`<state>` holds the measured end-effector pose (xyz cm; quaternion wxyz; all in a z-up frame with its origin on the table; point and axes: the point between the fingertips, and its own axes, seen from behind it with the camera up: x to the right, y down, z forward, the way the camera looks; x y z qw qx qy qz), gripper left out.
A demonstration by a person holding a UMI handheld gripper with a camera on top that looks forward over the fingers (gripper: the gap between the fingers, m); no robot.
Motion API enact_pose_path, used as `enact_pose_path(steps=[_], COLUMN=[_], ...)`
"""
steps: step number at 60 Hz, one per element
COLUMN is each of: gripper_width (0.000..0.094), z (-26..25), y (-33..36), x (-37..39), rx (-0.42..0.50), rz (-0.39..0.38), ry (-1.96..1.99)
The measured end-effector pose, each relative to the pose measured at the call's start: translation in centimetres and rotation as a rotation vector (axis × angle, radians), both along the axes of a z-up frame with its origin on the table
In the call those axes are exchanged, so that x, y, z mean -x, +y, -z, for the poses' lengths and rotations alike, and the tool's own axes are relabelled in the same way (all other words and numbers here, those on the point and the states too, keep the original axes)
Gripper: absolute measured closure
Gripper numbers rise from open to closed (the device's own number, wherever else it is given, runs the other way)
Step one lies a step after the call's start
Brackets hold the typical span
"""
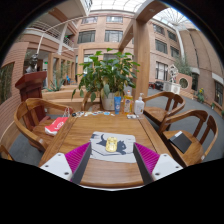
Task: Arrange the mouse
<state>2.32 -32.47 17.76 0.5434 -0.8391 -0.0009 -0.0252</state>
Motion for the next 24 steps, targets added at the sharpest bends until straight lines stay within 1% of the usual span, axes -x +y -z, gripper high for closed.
enact_pose_path(steps=[6,11,24], gripper_width=[0.0079,0.0080,0.0080], z=[-1.1,-1.0,-0.8], y=[-2.4,-4.0,-5.5], x=[0.0,-0.2,-0.2], rx=[-0.017,-0.007,0.005], rz=[-0.006,-0.011,-0.022], ry=[-0.015,-0.016,-0.014])
